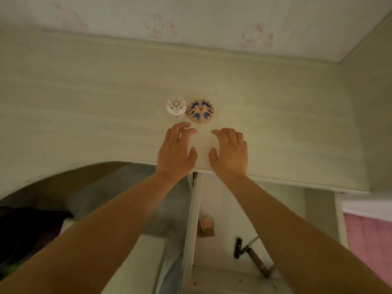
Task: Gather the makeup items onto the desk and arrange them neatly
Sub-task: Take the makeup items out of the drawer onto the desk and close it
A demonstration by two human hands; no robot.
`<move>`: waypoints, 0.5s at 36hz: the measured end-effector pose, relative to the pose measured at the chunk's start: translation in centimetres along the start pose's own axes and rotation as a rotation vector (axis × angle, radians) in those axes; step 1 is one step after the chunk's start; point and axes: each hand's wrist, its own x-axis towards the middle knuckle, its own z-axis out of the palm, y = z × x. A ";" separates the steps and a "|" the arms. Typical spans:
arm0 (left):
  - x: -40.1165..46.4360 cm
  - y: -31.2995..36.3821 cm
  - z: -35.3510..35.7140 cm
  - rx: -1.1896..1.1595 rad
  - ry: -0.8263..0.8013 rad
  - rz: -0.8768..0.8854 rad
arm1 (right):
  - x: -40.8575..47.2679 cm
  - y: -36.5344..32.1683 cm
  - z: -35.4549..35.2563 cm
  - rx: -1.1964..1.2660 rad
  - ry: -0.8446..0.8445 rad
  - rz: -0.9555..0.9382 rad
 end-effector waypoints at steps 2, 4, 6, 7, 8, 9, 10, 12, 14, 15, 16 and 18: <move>-3.3 1.8 0.7 -0.085 -0.044 0.077 | -3.8 1.0 -0.6 0.036 0.041 0.029; -6.5 3.4 1.4 -0.115 -0.140 0.136 | -7.5 2.3 -0.8 0.058 0.055 0.050; -9.6 4.8 2.4 -0.132 -0.264 0.147 | -11.2 3.8 -0.7 0.091 0.048 0.079; -11.0 5.7 2.9 -0.138 -0.327 0.142 | -13.1 4.6 -0.7 0.106 0.043 0.109; -12.3 6.5 3.4 -0.123 -0.405 0.133 | -14.9 5.4 -0.7 0.119 0.036 0.146; -13.4 7.4 3.9 -0.080 -0.495 0.112 | -16.7 6.2 -0.5 0.133 0.022 0.189; -14.6 8.0 4.7 -0.021 -0.584 0.079 | -18.4 6.9 -0.4 0.140 -0.008 0.238; -16.9 8.3 6.7 0.083 -0.723 -0.011 | -21.3 8.2 0.0 0.139 -0.154 0.360; -18.5 8.3 8.5 0.152 -0.782 -0.104 | -23.4 9.4 0.5 0.133 -0.384 0.487; -19.0 8.0 9.4 0.184 -0.793 -0.142 | -24.0 10.0 0.8 0.123 -0.489 0.533; -19.4 7.7 10.0 0.218 -0.802 -0.176 | -24.5 10.5 1.1 0.108 -0.575 0.560; -20.0 7.3 11.2 0.296 -0.827 -0.217 | -25.2 11.1 1.7 0.099 -0.677 0.601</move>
